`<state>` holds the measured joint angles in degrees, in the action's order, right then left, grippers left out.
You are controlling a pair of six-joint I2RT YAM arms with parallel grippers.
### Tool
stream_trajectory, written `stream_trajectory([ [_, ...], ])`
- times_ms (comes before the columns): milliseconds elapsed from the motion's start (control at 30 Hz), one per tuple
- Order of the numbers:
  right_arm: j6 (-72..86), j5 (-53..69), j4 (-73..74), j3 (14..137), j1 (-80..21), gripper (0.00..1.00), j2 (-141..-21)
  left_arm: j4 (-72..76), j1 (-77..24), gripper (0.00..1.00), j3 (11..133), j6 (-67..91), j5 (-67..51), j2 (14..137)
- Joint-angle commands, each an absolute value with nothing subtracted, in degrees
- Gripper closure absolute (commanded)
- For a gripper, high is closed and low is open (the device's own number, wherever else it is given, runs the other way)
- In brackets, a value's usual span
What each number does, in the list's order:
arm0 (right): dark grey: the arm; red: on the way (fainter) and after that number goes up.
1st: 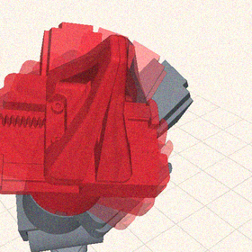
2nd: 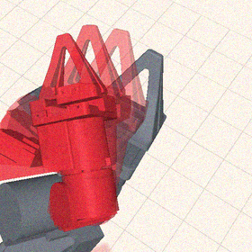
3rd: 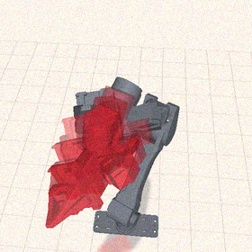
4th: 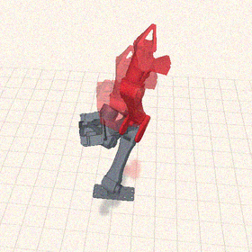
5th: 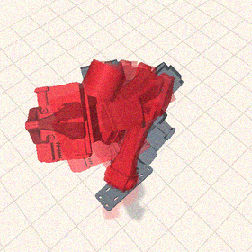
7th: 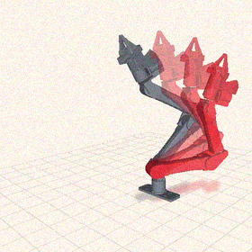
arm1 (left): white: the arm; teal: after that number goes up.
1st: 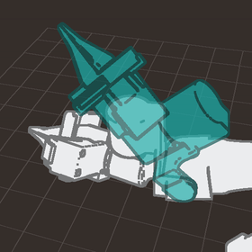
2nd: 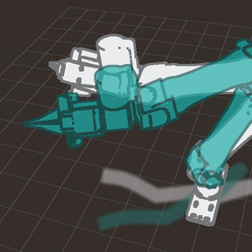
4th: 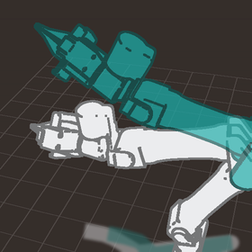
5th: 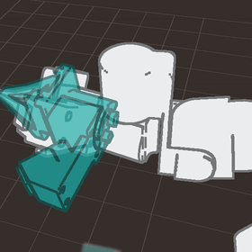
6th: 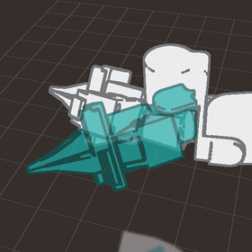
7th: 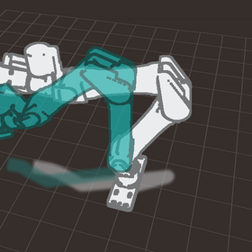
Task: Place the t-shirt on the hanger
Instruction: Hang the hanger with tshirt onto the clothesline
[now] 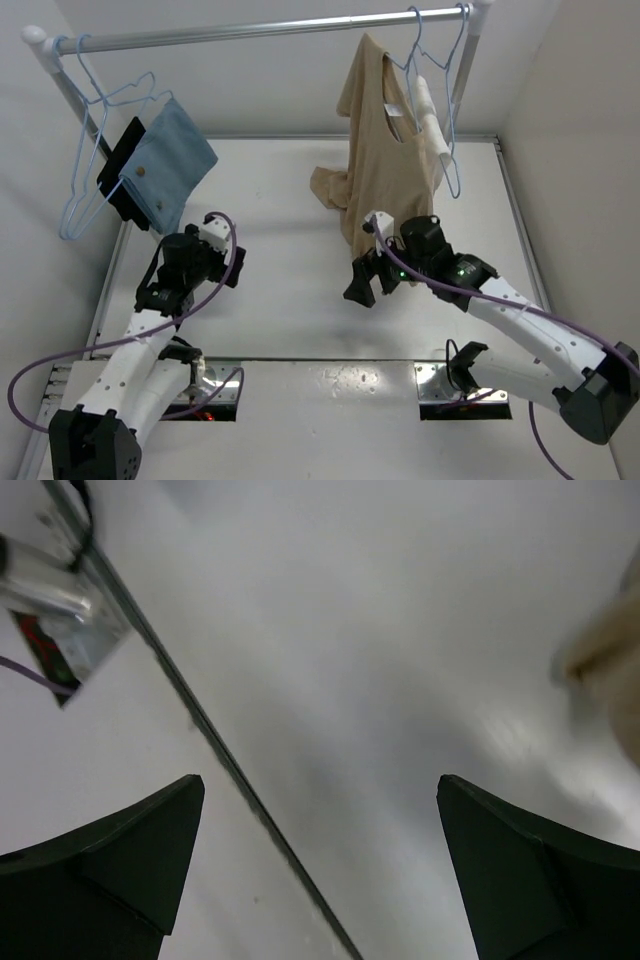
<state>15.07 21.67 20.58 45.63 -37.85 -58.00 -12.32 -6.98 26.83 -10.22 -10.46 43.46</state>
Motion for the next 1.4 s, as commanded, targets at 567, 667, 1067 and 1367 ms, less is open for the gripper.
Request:
stream_trajectory([
  [567,51.74,-25.73,30.4,25.83,-37.18,0.0,-42.53,-7.56,-3.6,0.0,24.17,-7.56,-12.39,38.76],
  [667,58.87,-31.72,33.65,27.94,-37.18,0.0,-45.34,-7.04,-3.6,0.0,24.17,-7.56,-12.39,38.14],
  [1067,82.96,-38.68,38.67,18.46,-37.18,0.0,-33.76,-6.5,-2.46,0.0,23.64,-7.03,-11.87,35.16],
  [1367,83.58,-42.36,41.3,20.03,-37.18,0.0,-33.56,-6.5,-2.46,0.0,23.12,-7.03,-11.34,33.31],
])
